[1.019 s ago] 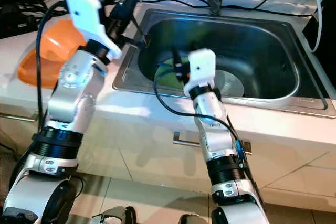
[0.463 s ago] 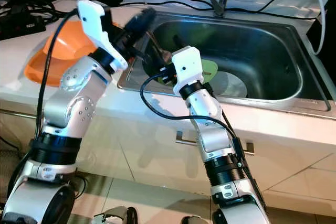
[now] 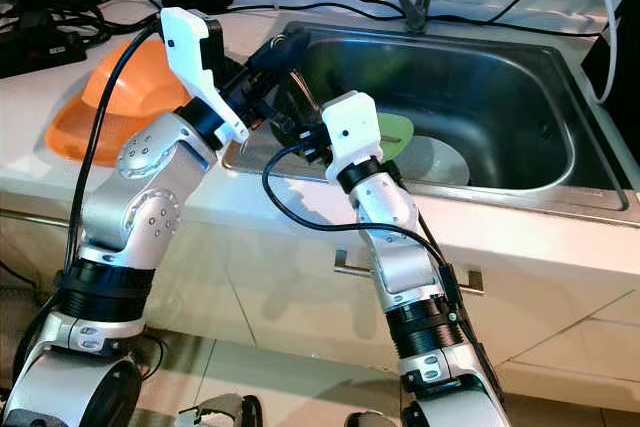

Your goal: Kitchen organization

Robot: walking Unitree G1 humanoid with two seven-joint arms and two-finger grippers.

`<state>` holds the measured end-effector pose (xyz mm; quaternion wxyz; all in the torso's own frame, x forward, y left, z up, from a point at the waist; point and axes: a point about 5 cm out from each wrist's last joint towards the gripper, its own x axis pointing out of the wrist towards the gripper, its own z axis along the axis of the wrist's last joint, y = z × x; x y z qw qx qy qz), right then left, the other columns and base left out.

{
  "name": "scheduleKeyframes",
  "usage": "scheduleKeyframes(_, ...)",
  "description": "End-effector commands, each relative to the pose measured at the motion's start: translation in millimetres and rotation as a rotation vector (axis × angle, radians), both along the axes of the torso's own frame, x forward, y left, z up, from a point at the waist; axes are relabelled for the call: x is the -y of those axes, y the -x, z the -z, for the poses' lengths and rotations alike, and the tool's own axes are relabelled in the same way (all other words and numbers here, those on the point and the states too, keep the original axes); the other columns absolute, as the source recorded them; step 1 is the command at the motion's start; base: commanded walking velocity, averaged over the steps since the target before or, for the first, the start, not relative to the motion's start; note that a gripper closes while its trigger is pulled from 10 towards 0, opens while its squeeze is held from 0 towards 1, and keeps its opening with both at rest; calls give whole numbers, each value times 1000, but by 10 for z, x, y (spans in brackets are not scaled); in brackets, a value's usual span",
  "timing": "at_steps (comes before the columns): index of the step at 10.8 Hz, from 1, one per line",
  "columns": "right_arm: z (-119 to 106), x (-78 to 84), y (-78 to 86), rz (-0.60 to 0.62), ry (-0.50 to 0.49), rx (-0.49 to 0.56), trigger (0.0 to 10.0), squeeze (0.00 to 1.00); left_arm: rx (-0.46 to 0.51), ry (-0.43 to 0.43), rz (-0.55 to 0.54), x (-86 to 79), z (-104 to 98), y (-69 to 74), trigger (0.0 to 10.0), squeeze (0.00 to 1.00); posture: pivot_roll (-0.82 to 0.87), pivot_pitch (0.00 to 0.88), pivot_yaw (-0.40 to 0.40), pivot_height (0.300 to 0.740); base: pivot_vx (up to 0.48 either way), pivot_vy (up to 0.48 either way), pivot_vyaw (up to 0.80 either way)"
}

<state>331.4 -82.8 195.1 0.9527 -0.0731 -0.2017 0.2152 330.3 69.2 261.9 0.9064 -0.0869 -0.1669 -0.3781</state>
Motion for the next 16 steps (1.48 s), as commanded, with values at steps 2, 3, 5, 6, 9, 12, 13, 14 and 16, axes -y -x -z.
scheduleKeyframes(2,91,10,-30,30,22,-45,3098,0,10,-17,31,16,-9,46,10000,0,88,36,52,740,0,0,0)
scheduleKeyframes(3,99,23,-36,37,23,-50,0,0,6,-17,36,19,-5,49,10000,0,86,37,51,740,0,0,0)
scheduleKeyframes(5,117,32,-48,45,26,-61,0,0,1,-17,53,31,1,61,10000,0,90,42,50,740,0,0,0)
scheduleKeyframes(6,115,28,-52,46,24,-61,0,0,0,-20,56,34,2,62,10000,0,91,43,50,740,0,0,0)
scheduleKeyframes(9,111,23,-59,50,16,-60,0,0,-3,-36,53,32,24,57,10000,0,90,47,53,740,0,0,0)
scheduleKeyframes(12,119,27,-64,52,7,-65,0,0,2,-38,59,44,15,66,10000,0,91,49,53,740,0,0,0)
scheduleKeyframes(13,118,30,-67,53,7,-65,0,0,7,-44,53,43,14,63,10000,0,91,50,53,740,0,0,0)
scheduleKeyframes(14,118,33,-71,56,6,-66,0,0,12,-50,45,38,15,57,10000,0,91,53,53,740,0,0,0)
scheduleKeyframes(16,116,38,-75,60,4,-66,0,0,6,-38,33,25,19,41,10000,1000,92,56,53,740,0,0,0)
